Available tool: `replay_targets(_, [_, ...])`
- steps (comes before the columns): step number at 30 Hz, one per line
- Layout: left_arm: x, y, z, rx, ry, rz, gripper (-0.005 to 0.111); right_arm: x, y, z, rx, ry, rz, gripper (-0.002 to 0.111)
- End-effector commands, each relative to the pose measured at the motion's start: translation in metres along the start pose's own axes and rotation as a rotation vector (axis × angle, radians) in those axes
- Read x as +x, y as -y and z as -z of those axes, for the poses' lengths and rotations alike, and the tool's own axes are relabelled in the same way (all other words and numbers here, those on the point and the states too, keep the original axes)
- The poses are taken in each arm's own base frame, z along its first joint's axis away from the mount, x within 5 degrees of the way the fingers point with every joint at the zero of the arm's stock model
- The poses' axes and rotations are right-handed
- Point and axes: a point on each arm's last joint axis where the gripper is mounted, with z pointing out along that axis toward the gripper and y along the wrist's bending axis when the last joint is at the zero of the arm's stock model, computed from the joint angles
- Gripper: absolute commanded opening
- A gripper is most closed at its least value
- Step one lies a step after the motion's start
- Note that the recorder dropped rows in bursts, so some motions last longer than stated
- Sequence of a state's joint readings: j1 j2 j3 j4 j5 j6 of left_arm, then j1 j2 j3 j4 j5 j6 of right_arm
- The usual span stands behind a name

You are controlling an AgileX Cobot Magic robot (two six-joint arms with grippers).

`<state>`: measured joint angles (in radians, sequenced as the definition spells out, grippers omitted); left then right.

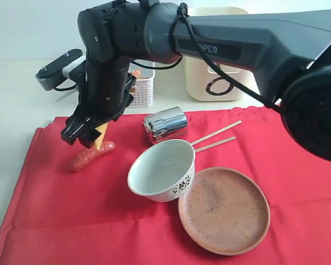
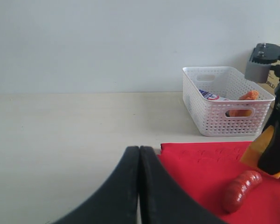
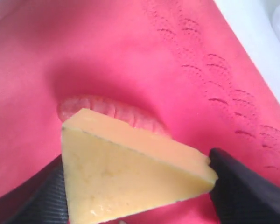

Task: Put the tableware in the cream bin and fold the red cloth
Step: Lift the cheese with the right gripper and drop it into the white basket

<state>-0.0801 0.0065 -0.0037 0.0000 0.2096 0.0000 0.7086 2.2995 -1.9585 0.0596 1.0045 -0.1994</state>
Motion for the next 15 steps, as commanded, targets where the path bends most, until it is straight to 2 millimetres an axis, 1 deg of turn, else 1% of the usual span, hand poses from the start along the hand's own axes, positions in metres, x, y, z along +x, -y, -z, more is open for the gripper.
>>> replay_targets(1, [0.001,0.000,0.000,0.000,0.005,0.000,0.000,-0.003,0.025,0.015,0.041,0.073,-0.084,0.006])
replay_targets(8, [0.001,0.000,0.000,0.000,0.005,0.000,0.000,-0.008,0.067,0.024,0.094,0.242,-0.250,0.000])
replay_targets(15, [0.001,0.000,0.000,0.000,0.005,0.000,0.000,-0.017,0.097,0.033,0.135,0.456,-0.380,0.000])
